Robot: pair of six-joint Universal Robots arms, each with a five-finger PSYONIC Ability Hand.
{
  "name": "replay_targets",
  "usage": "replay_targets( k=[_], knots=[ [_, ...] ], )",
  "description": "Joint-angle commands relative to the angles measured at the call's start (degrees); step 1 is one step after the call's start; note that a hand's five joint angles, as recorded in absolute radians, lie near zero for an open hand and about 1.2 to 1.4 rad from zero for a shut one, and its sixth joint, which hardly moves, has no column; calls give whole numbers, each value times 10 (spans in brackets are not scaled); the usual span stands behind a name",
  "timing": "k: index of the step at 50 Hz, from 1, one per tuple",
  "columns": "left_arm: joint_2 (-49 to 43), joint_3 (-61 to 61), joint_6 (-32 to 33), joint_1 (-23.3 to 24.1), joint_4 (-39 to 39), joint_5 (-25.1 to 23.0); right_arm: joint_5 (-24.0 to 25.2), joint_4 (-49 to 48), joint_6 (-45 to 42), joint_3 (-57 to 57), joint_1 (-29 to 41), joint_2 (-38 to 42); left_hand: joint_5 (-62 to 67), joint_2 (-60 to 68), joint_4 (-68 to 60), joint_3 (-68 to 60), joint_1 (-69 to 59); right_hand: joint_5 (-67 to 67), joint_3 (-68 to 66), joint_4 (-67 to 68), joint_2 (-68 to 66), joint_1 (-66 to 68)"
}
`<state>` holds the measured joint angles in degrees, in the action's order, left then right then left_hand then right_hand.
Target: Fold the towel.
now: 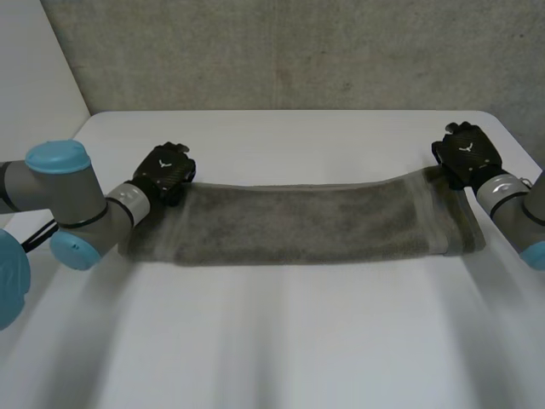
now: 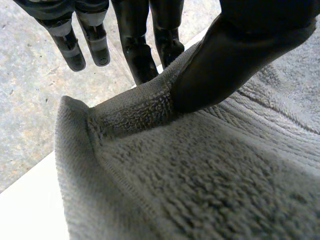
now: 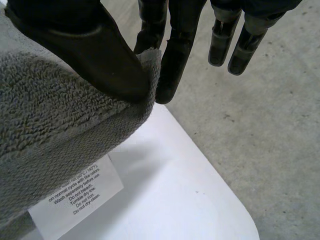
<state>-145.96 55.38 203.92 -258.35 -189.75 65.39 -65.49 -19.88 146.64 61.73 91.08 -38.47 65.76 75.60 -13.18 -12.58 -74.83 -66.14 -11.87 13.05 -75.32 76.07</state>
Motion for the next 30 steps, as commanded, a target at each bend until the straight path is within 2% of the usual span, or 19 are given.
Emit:
replay_targets(
  k=[1,2,3,4,5,8,9,11,20,25,28,30],
  knots=[
    [-7,-10,0,3,0,0,-18,6,-27,-28,6,23,42,44,32,26,-52,-12,19,-31,-21,13],
    [-4,-10,0,4,0,1,-24,6,-29,-30,6,18,-112,-111,32,26,103,254,19,-31,246,-253],
    [-4,-10,0,4,0,1,-28,6,-29,-31,6,14,-114,-112,32,26,105,522,19,-31,513,-521],
    [-1,-8,-1,5,0,2,-28,6,-29,-31,6,14,-374,-372,32,26,364,524,19,-31,516,-524],
    [8,-5,-1,6,0,7,-31,5,-29,-28,9,3,-581,-579,32,26,572,661,19,-31,653,-661],
    [41,9,-2,7,0,26,-34,-1,-29,-8,15,-41,-640,-639,32,26,631,661,19,-31,653,-661],
    [41,9,-2,7,0,26,-34,-1,-29,-8,15,-42,-640,-639,32,26,631,661,19,-31,653,-661],
    [60,22,-4,7,-1,33,-32,-5,-29,28,17,-91,-640,-639,32,26,631,661,19,-31,653,-661],
    [208,151,-10,6,-1,38,-30,-15,-7,153,9,-230,-642,-640,32,26,633,661,19,-31,653,-661],
    [274,235,-14,5,1,39,-26,26,1,258,-20,-309,-642,-640,32,26,633,661,19,-31,653,-661],
    [315,295,-29,4,-1,36,-25,45,1,280,-27,-321,-642,-640,32,26,633,661,19,-31,653,-661],
    [332,324,-41,2,-1,35,-16,78,1,315,-40,-332,-642,-640,32,26,633,580,19,-31,572,-580]
  ],
)
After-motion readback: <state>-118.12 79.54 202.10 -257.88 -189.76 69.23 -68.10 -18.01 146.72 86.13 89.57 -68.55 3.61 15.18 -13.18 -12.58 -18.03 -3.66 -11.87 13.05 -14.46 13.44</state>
